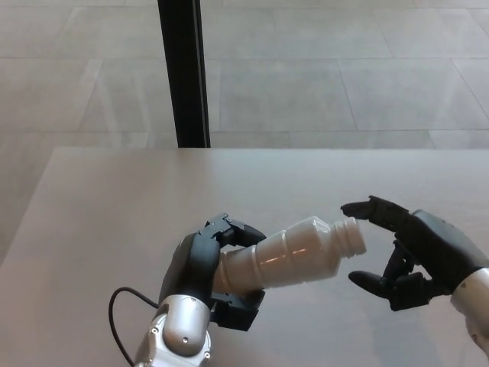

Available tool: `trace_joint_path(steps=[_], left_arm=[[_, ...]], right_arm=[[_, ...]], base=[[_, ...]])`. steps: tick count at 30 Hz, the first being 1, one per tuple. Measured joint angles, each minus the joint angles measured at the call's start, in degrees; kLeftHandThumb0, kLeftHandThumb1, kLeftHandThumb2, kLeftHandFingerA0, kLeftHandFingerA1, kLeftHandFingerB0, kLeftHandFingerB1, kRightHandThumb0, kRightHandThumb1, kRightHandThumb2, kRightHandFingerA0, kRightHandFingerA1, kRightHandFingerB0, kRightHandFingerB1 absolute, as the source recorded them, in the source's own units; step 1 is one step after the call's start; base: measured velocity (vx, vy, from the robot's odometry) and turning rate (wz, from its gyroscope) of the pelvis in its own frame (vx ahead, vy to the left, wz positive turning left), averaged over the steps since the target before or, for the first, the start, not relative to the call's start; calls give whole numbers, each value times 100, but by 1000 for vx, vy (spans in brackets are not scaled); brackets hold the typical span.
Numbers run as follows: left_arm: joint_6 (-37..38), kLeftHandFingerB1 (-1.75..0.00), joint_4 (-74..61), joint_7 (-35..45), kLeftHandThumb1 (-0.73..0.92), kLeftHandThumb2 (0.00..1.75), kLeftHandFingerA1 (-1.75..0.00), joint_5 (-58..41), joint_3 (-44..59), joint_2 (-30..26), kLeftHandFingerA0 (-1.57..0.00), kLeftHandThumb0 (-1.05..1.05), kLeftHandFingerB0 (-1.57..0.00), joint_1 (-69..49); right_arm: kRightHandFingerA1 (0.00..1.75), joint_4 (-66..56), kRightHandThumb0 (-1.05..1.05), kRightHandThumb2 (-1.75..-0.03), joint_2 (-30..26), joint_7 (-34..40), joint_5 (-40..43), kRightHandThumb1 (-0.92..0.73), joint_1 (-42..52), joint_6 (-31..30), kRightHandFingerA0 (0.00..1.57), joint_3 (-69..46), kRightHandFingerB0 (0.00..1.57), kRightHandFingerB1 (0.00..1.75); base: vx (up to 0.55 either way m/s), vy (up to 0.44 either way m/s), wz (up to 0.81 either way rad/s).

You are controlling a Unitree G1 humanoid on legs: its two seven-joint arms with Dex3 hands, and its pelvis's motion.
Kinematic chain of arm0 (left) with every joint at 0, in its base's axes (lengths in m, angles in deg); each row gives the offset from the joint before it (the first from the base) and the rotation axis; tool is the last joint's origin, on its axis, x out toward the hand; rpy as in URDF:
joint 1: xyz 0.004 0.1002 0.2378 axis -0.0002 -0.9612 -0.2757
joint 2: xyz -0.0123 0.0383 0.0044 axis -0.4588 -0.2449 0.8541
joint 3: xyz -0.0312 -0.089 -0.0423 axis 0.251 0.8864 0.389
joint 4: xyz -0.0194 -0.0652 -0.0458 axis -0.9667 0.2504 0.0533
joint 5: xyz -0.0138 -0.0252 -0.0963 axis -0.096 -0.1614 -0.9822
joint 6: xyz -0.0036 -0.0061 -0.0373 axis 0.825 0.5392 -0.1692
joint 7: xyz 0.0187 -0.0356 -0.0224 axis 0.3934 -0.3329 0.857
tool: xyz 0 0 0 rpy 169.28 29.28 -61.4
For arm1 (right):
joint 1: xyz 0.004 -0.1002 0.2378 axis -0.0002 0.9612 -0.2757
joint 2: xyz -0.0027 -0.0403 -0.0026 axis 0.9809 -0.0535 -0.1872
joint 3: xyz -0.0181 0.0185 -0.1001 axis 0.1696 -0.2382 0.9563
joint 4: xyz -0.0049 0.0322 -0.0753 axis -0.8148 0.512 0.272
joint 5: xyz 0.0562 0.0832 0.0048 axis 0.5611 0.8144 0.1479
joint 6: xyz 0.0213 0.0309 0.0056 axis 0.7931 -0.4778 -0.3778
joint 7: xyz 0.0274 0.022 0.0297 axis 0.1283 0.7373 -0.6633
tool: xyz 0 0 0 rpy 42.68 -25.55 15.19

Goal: The robot uses its left hand to to lift the bottle kept on the middle of the desk and tilts it towards its right hand. It then uses its right hand to rotate its cap to open it and places the bottle and cap back on the desk

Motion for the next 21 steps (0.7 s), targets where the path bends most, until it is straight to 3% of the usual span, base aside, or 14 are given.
trace_joint_path(steps=[1,4,5,6,8,9,10,11,12,13,14,18,19,21], left_arm=[[10,-158,0,0,58,136,-175,-1,-22,-37,-89,10,-74,-26],[63,-156,2,-35,55,136,-175,-2,-33,-71,-91,9,-74,-25],[79,-145,4,-48,56,141,-175,-3,-39,-84,-104,4,-82,-19],[106,-145,5,-53,57,139,-175,-3,-50,-98,-104,3,-82,-14],[146,-144,8,-56,57,138,-175,-3,-68,-118,-104,3,-82,-7],[164,-158,14,-61,58,134,-175,-3,-81,-124,-90,9,-71,-5],[166,-144,13,-64,60,135,-175,-3,-85,-124,-105,4,-80,-5],[167,-143,12,-71,59,136,-175,-4,-80,-119,-106,4,-81,-6],[174,-143,13,-76,59,136,-175,-7,-71,-109,-106,4,-81,-7],[186,-159,13,-83,59,135,-175,-12,-62,-95,-91,9,-71,-11],[192,-158,13,-90,59,134,-175,-17,-49,-64,-91,10,-71,-16],[192,-160,14,-101,58,135,-175,-14,-44,-56,-90,10,-70,-19],[192,-160,15,-101,58,136,-175,-12,-50,-56,-91,10,-71,-20],[192,-159,31,-102,58,135,-175,-10,-52,-57,-90,9,-71,-22]], right_arm=[[110,1,-70,-60,6,0,-6,-67,-109,-79,99,-18,18,31],[107,3,-69,-60,19,-23,13,-66,-254,-207,101,-91,20,31],[105,7,-78,-88,21,-36,23,-55,-293,-238,103,-123,15,44],[108,24,-70,-60,22,-41,35,-65,-332,-251,103,-154,20,33],[109,60,-70,-60,22,-42,48,-65,-370,-258,103,-204,20,33],[109,78,-69,-60,22,-42,53,-65,-373,-261,103,-222,22,33],[109,83,-70,-60,22,-42,55,-65,-373,-264,105,-235,24,33],[105,82,-70,-89,22,-42,57,-51,-373,-264,104,-244,19,46],[105,82,-70,-89,22,-43,59,-51,-373,-265,104,-248,19,46],[96,81,-68,-60,22,-45,60,-64,-372,-267,105,-252,28,32],[98,81,-73,-88,22,-47,65,-54,-369,-267,103,-255,23,45],[94,70,-70,-89,6,-76,85,-52,-317,-266,102,-256,25,46],[84,55,-65,-59,-8,-92,94,-62,-287,-266,102,-255,33,34],[85,53,-63,-60,-31,-111,121,-63,-222,-241,101,-249,36,34]], base=[[0,0,0],[0,0,0],[0,0,0],[0,0,0],[0,0,0],[0,0,0],[0,0,0],[0,0,0],[0,0,0],[0,0,0],[0,0,0],[0,0,0],[0,0,0],[0,0,0]])
